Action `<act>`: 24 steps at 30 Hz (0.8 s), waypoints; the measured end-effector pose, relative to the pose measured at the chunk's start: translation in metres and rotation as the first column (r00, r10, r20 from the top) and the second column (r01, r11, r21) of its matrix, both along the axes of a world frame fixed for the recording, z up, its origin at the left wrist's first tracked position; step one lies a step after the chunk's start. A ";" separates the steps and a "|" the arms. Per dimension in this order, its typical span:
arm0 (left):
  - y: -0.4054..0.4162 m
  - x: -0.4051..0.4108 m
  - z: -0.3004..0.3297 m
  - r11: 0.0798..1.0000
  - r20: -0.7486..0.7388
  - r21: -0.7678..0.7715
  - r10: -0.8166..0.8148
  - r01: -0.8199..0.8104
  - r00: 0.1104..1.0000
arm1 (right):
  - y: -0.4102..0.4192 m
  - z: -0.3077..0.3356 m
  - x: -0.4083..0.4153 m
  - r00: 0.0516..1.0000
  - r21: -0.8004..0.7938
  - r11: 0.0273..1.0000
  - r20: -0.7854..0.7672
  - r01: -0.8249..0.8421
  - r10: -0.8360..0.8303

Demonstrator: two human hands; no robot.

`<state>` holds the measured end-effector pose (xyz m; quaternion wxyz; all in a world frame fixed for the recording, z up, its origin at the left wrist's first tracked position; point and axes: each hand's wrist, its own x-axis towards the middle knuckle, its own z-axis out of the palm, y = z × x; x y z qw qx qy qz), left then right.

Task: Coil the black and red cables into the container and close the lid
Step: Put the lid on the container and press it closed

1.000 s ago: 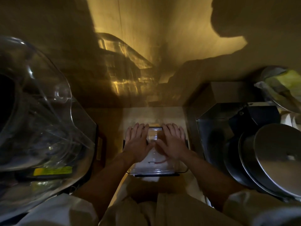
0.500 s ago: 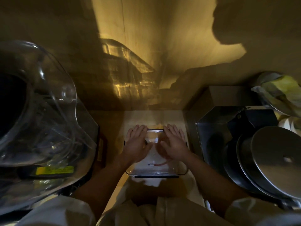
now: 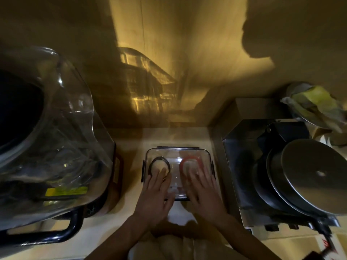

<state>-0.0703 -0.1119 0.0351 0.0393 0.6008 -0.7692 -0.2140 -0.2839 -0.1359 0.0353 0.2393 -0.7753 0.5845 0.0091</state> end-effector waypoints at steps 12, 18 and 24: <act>0.032 0.017 0.016 0.989 0.135 -0.008 -0.146 0.149 0.980 | 0.036 -0.002 -0.015 0.983 0.078 0.994 -0.160 -0.079 0.090; 0.006 0.018 0.007 0.990 0.101 0.108 -0.103 0.092 0.990 | 0.010 -0.003 -0.015 0.982 0.050 0.994 -0.158 -0.101 0.108; -0.031 0.019 0.006 0.994 0.090 0.104 -0.056 0.047 0.994 | -0.031 0.002 -0.008 0.982 0.050 0.993 -0.151 -0.109 0.116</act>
